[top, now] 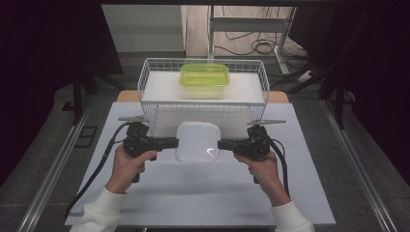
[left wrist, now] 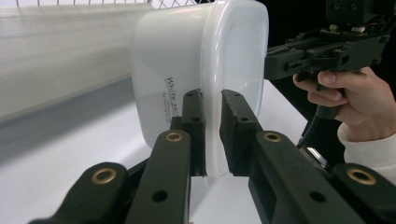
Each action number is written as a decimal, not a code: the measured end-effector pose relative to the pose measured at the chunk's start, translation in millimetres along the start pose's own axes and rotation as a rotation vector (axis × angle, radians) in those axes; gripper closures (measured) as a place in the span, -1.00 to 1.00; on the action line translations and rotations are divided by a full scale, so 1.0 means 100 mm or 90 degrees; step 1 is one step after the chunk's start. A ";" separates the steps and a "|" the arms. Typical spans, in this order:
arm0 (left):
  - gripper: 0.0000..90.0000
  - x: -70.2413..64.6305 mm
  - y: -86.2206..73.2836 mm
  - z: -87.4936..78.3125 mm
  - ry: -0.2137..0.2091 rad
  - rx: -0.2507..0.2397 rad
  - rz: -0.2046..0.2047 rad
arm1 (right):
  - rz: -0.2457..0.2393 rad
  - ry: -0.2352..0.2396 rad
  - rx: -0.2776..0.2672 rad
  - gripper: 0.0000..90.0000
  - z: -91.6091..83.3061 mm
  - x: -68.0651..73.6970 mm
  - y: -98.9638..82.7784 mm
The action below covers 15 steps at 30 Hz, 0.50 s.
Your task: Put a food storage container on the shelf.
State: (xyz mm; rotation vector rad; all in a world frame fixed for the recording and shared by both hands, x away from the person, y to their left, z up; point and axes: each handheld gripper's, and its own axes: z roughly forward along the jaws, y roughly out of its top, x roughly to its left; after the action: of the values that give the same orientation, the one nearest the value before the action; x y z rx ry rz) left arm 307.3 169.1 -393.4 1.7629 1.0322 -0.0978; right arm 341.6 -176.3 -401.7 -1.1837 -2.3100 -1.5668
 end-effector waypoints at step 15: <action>0.79 -0.11 0.30 -0.13 -0.004 -0.018 0.029 | -0.026 0.002 -0.026 0.73 -0.14 0.12 0.27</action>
State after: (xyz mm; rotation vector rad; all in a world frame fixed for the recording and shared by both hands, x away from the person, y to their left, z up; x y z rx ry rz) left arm 315.4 170.4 -359.7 1.7594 0.9834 -0.0597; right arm 346.5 -177.4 -369.9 -1.1493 -2.3248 -1.6352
